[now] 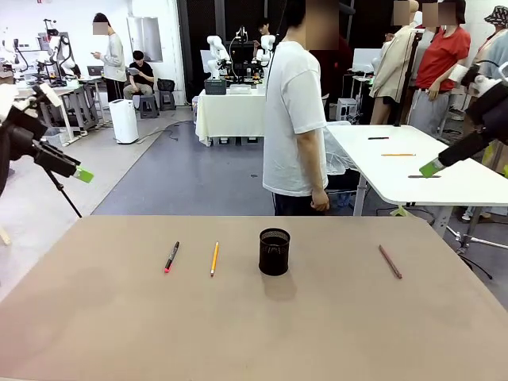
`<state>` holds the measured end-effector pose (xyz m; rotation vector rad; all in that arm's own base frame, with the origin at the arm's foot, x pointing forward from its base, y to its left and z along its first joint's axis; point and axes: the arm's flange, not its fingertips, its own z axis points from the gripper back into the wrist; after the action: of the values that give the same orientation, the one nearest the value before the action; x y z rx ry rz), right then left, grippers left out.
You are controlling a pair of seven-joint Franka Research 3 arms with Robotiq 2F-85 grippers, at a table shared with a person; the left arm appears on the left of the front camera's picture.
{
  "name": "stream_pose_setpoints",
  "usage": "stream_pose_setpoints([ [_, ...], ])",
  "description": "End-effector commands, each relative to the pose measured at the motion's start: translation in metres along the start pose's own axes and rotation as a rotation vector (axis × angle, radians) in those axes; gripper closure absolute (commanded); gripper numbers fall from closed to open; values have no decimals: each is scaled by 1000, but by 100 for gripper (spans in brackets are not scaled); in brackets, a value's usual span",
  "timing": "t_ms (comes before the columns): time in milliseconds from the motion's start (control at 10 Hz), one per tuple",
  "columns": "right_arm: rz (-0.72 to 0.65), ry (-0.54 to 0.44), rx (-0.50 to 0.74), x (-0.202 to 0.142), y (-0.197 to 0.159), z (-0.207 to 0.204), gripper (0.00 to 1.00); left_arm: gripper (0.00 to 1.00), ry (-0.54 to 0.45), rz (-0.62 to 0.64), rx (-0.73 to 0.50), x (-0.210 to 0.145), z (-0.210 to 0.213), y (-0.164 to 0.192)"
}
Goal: Place the pens into the pen holder.
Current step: Pick up a writing instrument from the table and place it into the Pen holder.
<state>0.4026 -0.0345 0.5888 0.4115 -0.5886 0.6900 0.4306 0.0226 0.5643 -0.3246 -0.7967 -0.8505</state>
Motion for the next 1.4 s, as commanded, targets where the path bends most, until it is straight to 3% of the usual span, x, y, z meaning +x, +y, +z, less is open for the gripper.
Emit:
stream_pose_setpoints([
  [0, 11, -40, 45, -3, -22, -2, 0, 0, 25, -50, -48, 25, 9, 11],
  [300, 31, -80, 21, -4, -25, 8, 0, 0, 28, -67, -76, 42, 14, 21],
  [900, 44, -141, -21, 14, -29, 36, 0, 0, 8, -42, -102, 33, 10, 32],
  [1200, 48, -119, -52, 34, -20, 31, 0, 0, -16, -33, -101, 29, 6, 31],
  [1300, 46, -115, -45, 20, -21, 35, 0, 0, 21, -18, -91, 32, 9, 31],
])
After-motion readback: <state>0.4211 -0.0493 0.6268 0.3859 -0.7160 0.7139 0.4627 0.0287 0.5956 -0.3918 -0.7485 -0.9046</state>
